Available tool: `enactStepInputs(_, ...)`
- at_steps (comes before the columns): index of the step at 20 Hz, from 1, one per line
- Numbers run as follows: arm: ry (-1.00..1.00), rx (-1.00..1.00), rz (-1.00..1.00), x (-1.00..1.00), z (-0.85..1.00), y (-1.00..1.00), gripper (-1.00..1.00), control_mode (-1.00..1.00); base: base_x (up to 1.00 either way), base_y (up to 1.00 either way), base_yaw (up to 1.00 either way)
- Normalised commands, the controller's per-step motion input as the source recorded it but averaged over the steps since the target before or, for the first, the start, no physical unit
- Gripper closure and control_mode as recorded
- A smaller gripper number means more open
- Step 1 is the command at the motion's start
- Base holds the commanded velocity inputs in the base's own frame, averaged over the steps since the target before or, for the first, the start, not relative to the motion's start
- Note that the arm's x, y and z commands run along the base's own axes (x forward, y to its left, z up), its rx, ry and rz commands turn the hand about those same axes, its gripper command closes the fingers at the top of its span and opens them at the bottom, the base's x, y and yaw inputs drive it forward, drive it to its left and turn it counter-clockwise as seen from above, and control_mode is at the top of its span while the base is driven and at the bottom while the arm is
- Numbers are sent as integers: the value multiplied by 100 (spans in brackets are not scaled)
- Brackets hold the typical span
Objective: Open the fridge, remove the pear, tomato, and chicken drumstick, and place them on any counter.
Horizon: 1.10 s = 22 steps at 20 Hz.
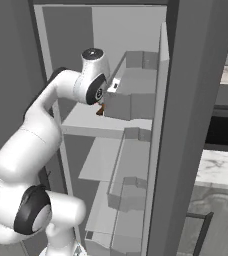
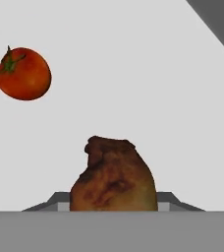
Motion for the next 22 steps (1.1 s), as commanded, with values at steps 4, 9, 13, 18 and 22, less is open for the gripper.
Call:
enactStepInputs(4, 7, 0, 0, -100, 0, 23, 100, -100, 0, 0, 0)
enactStepInputs(9, 13, 0, 0, -100, -9, 29, 100, -100, 0, 0, 0)
enactStepInputs(13, 24, 1, 0, -74, -36, 23, 100, -100, 0, 0, 0)
enactStepInputs(18, 26, 1, 0, -30, -43, 6, 100, -100, 0, 0, 0)
enactStepInputs(22, 13, 0, 0, -26, -25, 12, 100, 100, -17, 5, 0)
